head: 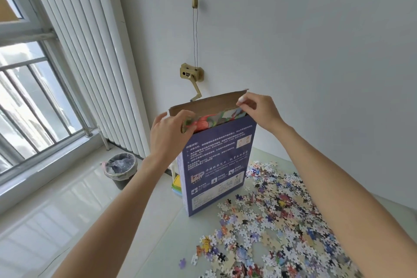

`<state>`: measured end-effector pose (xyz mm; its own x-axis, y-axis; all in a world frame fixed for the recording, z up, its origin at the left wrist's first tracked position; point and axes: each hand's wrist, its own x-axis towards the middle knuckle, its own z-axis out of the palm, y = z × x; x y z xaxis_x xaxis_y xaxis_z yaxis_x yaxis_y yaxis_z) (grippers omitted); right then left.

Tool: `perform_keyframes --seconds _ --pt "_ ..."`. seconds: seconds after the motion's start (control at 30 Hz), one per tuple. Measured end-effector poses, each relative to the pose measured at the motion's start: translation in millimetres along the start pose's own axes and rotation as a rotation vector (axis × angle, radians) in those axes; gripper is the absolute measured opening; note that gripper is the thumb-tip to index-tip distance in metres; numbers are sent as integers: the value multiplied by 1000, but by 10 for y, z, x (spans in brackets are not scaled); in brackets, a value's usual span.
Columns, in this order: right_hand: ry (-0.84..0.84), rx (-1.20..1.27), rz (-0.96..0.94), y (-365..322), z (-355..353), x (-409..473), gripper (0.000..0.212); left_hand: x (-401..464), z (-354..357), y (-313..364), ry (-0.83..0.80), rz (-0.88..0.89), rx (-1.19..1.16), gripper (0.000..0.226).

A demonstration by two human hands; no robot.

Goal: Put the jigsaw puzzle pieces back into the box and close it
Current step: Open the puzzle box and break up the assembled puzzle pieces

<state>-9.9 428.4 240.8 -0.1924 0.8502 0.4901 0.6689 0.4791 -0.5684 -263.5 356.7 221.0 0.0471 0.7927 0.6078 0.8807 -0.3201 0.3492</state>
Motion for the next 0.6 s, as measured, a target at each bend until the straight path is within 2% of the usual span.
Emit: perform_keyframes --seconds 0.13,0.27,0.6 --pt "-97 -224 -47 60 46 -8 11 -42 11 -7 -95 67 77 29" --pt "-208 -227 -17 69 87 -79 14 -92 51 -2 -193 127 172 27" --pt "-227 -243 -81 69 117 -229 16 -162 80 19 -86 226 192 22"
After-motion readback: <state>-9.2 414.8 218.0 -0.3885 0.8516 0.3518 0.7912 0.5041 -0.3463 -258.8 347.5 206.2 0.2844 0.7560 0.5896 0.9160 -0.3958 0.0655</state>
